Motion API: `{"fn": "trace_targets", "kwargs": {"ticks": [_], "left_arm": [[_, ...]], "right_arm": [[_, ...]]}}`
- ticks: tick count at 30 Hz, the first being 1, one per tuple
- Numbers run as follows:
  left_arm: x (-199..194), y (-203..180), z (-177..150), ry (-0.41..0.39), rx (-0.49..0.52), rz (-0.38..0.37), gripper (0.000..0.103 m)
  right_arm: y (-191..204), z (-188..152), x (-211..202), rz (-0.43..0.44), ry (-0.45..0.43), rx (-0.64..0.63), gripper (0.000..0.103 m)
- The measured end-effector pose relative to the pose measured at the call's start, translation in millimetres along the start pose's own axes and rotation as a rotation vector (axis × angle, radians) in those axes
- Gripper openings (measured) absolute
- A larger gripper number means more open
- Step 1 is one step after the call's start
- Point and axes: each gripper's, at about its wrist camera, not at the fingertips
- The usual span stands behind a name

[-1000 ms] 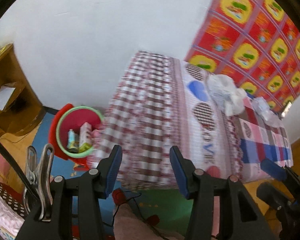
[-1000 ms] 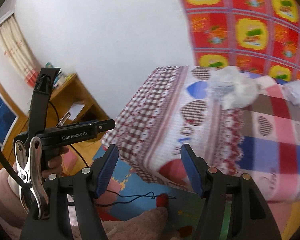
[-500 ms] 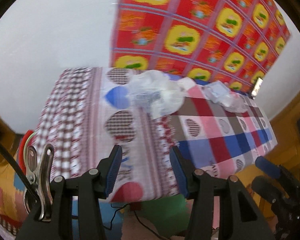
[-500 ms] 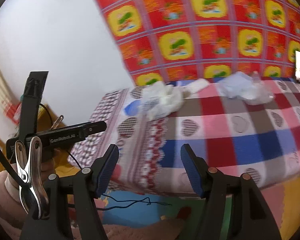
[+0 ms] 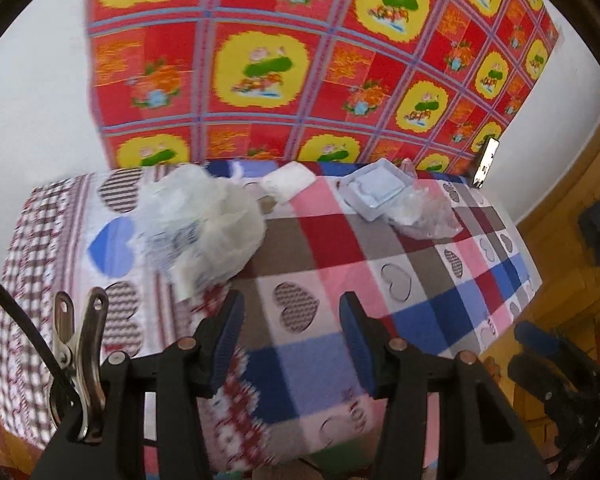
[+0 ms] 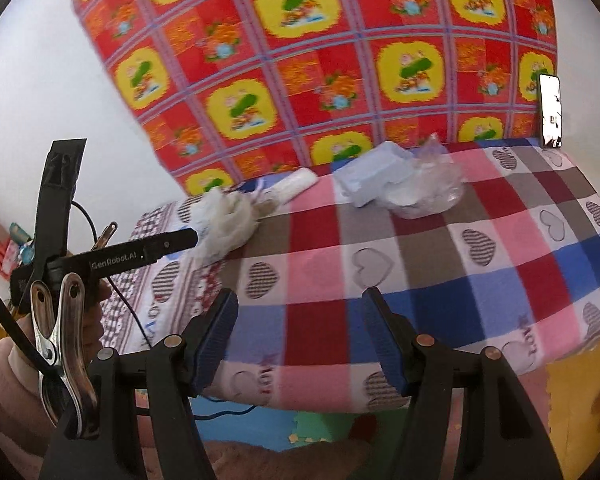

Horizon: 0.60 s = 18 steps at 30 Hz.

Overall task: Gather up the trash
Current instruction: 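Move both grippers back over the trash pile on the bed, then grasp the clear plastic tray with the left gripper while the right grasps bubble wrap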

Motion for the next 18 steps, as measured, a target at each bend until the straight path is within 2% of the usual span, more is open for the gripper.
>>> {"fn": "trace_targets", "kwargs": {"ticks": [6,18], "left_arm": [[33.2,-18.1,30.0,0.016,0.002,-0.004,0.052],[72.5,-57.4,77.4,0.039,0.082,-0.019,0.052]], "right_arm": [[-31.9,26.9,12.6,-0.003,0.007,0.058,0.066],[-80.6,74.7,43.3,-0.006,0.046,0.114,0.066]]}}
Point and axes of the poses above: each gripper's, at about its wrist camera, not at the fingertips, and x roughly the way its jaws point, y to its left, z to its top, and after that the axes turned 15 degrees about x, right-handed
